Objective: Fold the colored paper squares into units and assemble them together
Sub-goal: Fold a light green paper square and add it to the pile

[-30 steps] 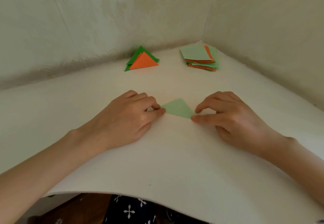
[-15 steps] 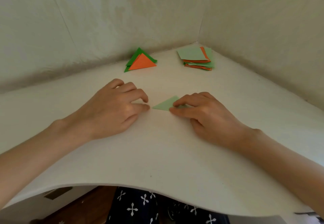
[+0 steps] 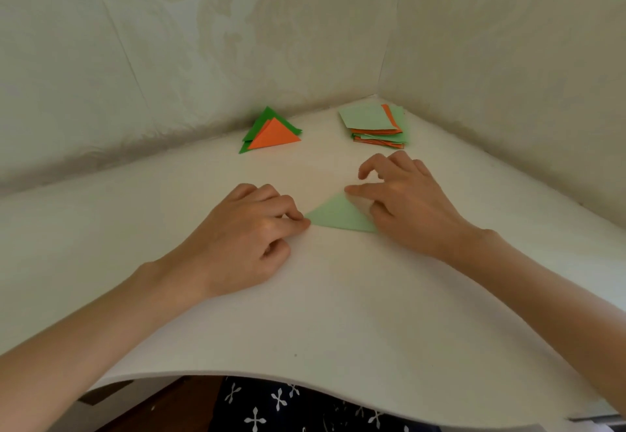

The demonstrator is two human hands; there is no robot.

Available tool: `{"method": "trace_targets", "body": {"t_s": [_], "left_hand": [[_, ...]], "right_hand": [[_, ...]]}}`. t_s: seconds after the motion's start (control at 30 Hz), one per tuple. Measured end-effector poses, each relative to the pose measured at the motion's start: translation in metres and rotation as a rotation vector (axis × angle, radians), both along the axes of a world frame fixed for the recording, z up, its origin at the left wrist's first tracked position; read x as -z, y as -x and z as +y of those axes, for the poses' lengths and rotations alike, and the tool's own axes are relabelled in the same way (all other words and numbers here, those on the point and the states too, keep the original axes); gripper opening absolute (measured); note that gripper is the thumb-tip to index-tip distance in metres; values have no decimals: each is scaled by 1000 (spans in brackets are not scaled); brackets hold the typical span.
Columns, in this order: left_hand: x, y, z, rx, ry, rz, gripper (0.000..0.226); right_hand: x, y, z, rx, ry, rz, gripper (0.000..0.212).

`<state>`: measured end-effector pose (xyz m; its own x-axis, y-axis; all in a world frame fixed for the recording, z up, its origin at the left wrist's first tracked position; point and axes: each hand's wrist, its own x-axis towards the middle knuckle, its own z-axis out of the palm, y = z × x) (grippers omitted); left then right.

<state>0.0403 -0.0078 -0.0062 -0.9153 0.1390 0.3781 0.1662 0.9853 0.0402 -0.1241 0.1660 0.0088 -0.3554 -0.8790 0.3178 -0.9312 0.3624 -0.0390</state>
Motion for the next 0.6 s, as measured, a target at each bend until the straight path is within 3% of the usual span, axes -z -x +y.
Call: {"method": "trace_targets", "body": {"t_s": [0.1, 0.23, 0.33, 0.43, 0.53, 0.6], "left_hand": [[1, -2, 0, 1, -45, -6, 45], [8, -3, 0, -5, -110, 10, 41], [4, 2, 3, -92, -479, 63, 36], [-4, 14, 2, -239, -640, -3, 26], [-7, 29, -6, -328, -792, -129, 13], [-11, 39, -14, -364, -948, -94, 12]], "right_hand": [[-5, -6, -11, 39, -85, -307, 37], [-2, -8, -19, -8, -68, -514, 15], [-2, -5, -23, -1, 31, -731, 15], [-10, -7, -31, -27, 188, -920, 12], [-17, -6, -45, -111, 285, -977, 14], [-18, 0, -59, -76, 344, -888, 19]]}}
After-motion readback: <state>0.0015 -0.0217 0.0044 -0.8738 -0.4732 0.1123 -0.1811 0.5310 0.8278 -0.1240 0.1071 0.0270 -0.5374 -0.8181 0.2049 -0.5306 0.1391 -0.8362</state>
